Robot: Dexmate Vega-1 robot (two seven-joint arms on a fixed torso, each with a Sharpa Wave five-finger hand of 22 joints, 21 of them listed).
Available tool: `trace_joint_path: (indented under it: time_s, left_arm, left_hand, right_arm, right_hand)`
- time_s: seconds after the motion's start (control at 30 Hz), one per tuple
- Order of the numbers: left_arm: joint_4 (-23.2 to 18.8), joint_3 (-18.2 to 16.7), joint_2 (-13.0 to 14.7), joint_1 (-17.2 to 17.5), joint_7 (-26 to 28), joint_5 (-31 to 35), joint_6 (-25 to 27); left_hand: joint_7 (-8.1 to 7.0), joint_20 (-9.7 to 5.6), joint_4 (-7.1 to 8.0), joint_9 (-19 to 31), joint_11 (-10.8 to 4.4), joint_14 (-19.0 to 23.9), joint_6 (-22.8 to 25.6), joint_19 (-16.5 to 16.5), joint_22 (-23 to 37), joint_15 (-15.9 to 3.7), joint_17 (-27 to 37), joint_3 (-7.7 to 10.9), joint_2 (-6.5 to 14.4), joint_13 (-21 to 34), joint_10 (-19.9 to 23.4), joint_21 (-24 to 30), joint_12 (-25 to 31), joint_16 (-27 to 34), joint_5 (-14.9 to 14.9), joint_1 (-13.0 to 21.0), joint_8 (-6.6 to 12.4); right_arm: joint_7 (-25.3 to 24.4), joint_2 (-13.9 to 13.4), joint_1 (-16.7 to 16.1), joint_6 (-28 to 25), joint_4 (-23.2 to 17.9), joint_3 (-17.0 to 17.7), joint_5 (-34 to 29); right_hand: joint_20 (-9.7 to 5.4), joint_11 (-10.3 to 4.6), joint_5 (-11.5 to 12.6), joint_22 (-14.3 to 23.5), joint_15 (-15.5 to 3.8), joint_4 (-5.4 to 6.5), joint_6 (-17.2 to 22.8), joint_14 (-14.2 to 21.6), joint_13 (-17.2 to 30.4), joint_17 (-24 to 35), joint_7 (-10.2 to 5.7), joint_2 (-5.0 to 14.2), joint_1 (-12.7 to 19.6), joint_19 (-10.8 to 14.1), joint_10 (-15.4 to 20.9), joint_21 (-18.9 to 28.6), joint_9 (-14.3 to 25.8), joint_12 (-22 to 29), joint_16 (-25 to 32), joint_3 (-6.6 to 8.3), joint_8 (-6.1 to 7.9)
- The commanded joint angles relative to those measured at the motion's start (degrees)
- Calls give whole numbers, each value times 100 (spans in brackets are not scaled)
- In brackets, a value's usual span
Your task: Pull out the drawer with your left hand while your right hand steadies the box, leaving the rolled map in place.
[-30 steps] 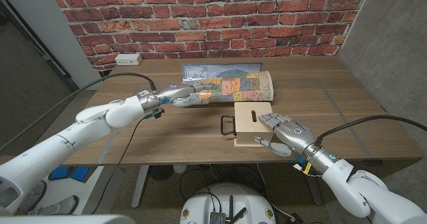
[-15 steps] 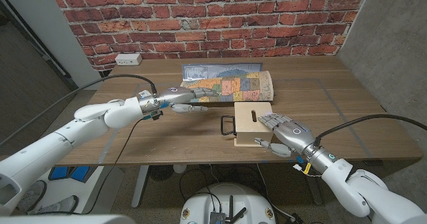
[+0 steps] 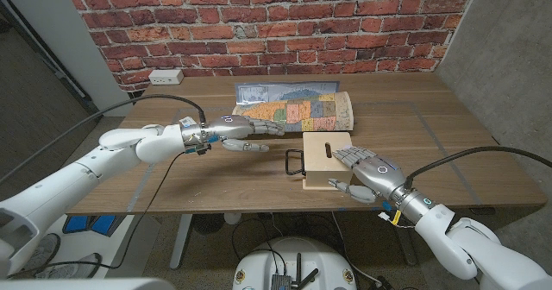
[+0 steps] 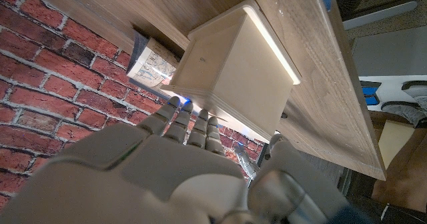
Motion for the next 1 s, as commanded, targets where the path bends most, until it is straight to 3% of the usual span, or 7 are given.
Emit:
trace_joint_path:
  time_s: [0.03,0.3,0.47,0.57,0.63,0.83,1.0]
  left_arm:
    - [459,210,-141,-401,203,497,-674]
    - [776,361,-268,-693,298,760,-994]
    - [947,461,-339,-929,369,980,-1187]
    - [1033,522,-373,-1065,384,1079,-1287]
    - [1069,551,-393,-1144,424,1171,-1336]
    - [1243,703,-463,-1462,513,1464,-1584]
    - [1352,811,-503,-1698,630,1727,-1740]
  left_hand:
    - [-25,-858,51,28,-25,91,95,34,28,-861,13,25,372,4,114,57,31,19,8,-19,57]
    - [-62,-848,-43,30,-71,173,235,120,22,-919,-9,58,316,6,177,76,10,0,6,59,79]
    - [-63,-831,-591,36,-119,248,347,232,12,-952,-33,180,220,9,294,65,-26,-43,-19,426,61]
    - [-62,-842,-795,40,-115,283,379,262,10,-945,-30,226,232,11,334,58,-32,-40,-37,580,61]
    - [-49,-819,-1140,47,-94,388,446,305,7,-923,-24,319,268,16,427,45,-29,-24,-66,965,84]
    - [-67,-815,-1227,70,-45,593,847,436,3,-912,-20,302,47,31,710,43,10,-9,-37,1520,246]
    - [-88,-798,-1234,74,-71,678,894,501,1,-924,-18,294,-55,34,761,48,3,-2,-21,1725,265]
  right_arm:
    - [66,-55,38,12,4,-17,54]
    - [118,-47,110,-26,13,-93,64]
    - [133,-72,142,-24,15,-101,96]
    - [143,-62,184,-35,17,-137,103]
    - [155,-62,217,-44,19,-176,84]
    - [166,-65,318,-59,31,-274,56]
    - [120,18,395,-132,47,-374,47]
  right_hand:
    - [-436,-16,-22,7,-46,6,39,49,18,15,45,207,-52,-16,58,43,35,14,34,45,43]
    - [-436,-9,-27,7,-49,14,44,26,19,12,60,202,-67,-16,67,47,35,11,19,49,44]
    - [-432,-3,-31,7,-52,20,47,19,19,11,71,199,-77,-17,67,49,35,8,14,52,44]
    - [-433,-10,-33,7,-50,23,53,14,20,10,75,196,-83,-13,71,52,35,7,10,53,46]
    - [-435,-7,-34,7,-40,24,57,10,20,10,71,194,-86,-9,68,54,35,5,8,55,46]
    - [-436,-13,-37,7,-41,30,58,-20,21,9,69,190,-95,1,73,59,35,3,-6,57,45]
    - [-435,-8,-39,6,-42,32,61,-25,21,9,73,186,-100,7,67,61,35,-2,-9,59,46]
